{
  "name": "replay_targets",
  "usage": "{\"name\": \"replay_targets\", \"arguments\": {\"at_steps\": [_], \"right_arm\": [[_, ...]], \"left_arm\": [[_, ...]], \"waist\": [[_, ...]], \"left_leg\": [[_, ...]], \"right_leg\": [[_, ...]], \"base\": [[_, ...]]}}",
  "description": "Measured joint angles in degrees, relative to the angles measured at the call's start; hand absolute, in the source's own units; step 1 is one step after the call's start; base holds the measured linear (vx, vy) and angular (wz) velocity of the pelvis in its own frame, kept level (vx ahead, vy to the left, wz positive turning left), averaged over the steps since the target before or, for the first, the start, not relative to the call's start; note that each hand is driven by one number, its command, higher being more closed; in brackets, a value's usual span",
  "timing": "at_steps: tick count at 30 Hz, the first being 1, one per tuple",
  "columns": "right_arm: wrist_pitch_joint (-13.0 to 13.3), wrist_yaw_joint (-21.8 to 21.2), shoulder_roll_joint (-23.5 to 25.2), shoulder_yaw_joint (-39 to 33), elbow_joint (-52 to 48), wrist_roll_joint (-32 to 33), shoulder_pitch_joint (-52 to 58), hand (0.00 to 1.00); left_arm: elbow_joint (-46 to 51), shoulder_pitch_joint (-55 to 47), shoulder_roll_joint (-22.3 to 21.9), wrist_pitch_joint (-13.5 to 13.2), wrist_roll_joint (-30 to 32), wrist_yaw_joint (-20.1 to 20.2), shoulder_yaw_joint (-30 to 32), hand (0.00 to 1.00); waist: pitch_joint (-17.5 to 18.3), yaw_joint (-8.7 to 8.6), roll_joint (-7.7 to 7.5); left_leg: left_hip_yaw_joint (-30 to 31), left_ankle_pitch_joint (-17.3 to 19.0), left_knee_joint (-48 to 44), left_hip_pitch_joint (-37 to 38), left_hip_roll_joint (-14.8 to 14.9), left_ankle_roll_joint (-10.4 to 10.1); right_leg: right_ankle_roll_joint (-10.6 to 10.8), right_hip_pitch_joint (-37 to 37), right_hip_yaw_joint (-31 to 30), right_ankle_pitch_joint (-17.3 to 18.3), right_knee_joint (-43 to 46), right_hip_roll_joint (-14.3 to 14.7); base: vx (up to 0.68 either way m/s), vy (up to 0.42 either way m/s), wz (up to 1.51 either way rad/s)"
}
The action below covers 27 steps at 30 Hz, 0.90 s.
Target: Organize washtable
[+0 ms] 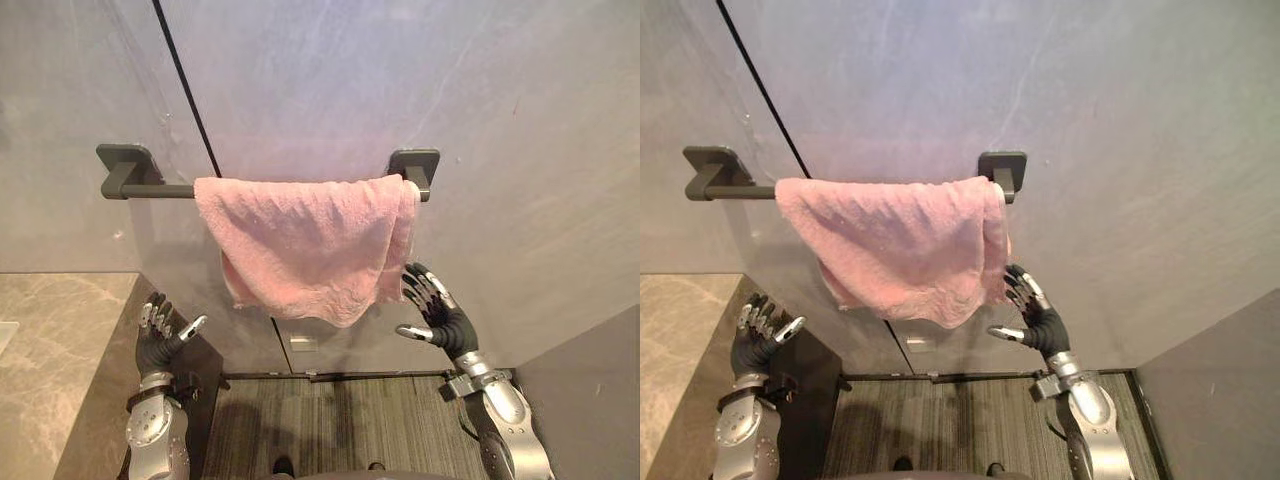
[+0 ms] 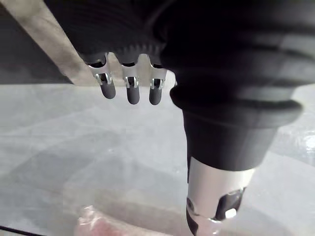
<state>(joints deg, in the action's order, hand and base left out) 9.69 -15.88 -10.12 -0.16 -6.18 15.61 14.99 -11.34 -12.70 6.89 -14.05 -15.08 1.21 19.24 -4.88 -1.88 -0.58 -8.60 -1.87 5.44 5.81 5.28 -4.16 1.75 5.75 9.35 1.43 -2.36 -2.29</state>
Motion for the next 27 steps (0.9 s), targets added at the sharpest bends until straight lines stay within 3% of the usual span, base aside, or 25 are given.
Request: {"name": "replay_targets", "arguments": {"at_steps": [5,13,20,27], "right_arm": [[0.10,2.16,-0.04,-2.98,7.98,-3.13,1.05,0.00],[0.04,6.89,0.29,-4.54,24.41,-9.27,1.15,0.00],[-0.34,9.03,0.36,-4.58,34.16,-16.17,2.33,0.00],[-1.54,10.51,0.86,-7.15,42.09,-18.64,2.34,0.00]], "left_arm": [[-5.17,-0.33,0.14,0.20,0.12,0.23,-0.43,0.00],[-13.89,-2.14,0.11,1.44,2.35,1.68,-5.37,0.00],[-22.84,-4.16,-0.01,2.57,6.40,2.49,-8.23,0.00],[-30.77,-4.16,-0.05,3.80,8.80,2.51,-8.52,0.00]], "waist": [[-0.08,-0.43,0.26],[0.38,-0.40,1.90],[0.36,-0.40,2.09],[0.37,-0.38,2.09]], "left_leg": [[-0.10,0.02,0.00,0.00,0.11,-0.05],[-0.25,0.08,0.00,0.03,0.21,-0.16],[-0.86,0.09,0.01,0.85,0.44,-0.19],[-0.88,0.09,0.02,0.83,0.44,-0.19]], "right_leg": [[0.00,0.00,-0.04,-0.02,0.01,0.07],[0.03,-0.03,-0.13,0.02,0.19,0.11],[0.06,-0.11,-0.25,0.52,1.43,0.11],[0.23,-0.99,-0.19,1.43,3.20,-0.03]], "base": [[0.00,0.000,0.00],[0.00,0.000,0.00],[-0.01,-0.001,-0.04],[-0.02,0.001,0.00]]}}
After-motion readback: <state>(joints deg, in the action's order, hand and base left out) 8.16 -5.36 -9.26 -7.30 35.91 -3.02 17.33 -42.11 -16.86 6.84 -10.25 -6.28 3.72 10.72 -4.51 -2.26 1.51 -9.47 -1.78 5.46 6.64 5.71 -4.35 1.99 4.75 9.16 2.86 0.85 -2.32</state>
